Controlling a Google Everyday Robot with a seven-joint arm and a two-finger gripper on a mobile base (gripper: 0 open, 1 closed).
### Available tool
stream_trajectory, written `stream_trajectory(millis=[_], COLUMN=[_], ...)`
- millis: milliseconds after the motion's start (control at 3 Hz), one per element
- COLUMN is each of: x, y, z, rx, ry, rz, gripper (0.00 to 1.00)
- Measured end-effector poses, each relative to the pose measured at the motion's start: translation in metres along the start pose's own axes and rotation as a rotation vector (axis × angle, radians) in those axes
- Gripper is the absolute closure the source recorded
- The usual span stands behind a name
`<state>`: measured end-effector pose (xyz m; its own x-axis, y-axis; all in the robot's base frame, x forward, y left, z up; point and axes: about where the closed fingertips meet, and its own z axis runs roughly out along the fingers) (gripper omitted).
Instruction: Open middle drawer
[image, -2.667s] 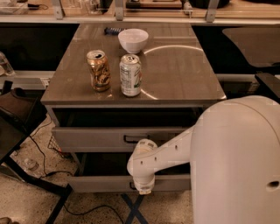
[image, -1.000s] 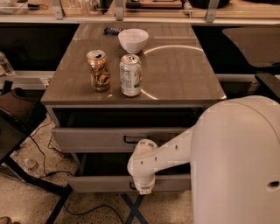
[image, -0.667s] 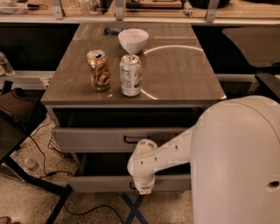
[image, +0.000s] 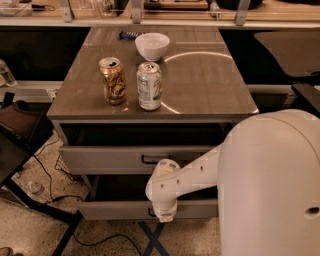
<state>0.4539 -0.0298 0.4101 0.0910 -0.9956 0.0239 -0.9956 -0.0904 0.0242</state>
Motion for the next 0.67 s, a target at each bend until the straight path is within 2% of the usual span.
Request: stream_trajectory(millis=[667], x=[0.0], y=[0.0001], z=[0.0], rx=[0.0], ry=[0.0], rz=[0.0], gripper=[0.12])
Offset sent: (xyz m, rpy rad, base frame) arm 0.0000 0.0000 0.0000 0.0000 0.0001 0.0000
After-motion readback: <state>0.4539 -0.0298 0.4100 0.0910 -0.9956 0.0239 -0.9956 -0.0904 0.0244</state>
